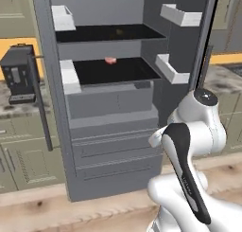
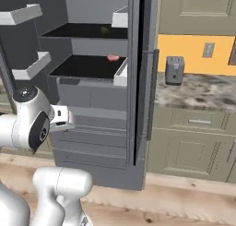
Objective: Pick up the pear and kiwi from the fridge and place one fruit on each plate on the dining counter.
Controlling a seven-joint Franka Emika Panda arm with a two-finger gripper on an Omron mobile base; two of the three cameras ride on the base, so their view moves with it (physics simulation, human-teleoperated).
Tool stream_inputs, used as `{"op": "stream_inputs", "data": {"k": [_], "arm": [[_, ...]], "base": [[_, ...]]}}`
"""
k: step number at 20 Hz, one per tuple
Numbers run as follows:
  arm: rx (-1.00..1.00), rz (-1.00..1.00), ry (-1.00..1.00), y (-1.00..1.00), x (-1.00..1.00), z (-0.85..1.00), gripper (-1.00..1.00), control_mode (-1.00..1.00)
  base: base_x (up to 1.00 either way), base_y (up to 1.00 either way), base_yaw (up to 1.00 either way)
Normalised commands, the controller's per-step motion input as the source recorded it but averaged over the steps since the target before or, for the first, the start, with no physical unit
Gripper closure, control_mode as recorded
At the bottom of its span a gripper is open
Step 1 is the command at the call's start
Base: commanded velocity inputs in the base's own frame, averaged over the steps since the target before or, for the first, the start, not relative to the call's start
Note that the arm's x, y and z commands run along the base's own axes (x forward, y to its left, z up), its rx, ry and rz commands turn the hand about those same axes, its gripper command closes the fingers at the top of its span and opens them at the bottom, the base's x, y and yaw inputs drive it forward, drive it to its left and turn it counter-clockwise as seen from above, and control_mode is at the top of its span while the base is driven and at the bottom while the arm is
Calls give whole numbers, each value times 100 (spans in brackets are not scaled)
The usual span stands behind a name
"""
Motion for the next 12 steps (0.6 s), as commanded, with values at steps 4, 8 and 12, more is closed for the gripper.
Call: {"op": "stream_inputs", "data": {"k": [4, 8, 12], "arm": [[0, 0, 0, 0, 0, 0, -100, 100], [0, 0, 0, 0, 0, 0, -100, 100], [0, 0, 0, 0, 0, 0, -100, 100]], "base": [[90, 25, 8], [88, 24, 7], [84, 16, 4]]}}
